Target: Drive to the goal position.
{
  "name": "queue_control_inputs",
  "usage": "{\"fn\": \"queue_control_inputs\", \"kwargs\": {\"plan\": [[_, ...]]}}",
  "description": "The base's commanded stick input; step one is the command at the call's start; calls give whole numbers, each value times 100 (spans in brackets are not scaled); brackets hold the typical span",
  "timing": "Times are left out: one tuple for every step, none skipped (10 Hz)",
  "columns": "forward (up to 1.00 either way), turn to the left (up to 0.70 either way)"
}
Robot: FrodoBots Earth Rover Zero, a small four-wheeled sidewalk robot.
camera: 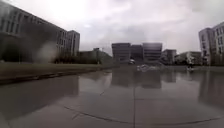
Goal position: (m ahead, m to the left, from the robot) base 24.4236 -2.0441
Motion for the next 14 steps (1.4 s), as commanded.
{"fn": "queue_control_inputs", "kwargs": {"plan": [[70, 0], [70, 0], [70, -19], [70, -32], [70, -31], [70, -17], [70, 0], [70, 0], [70, 0], [70, 0], [70, 0], [70, 0], [70, 0], [70, 0]]}}
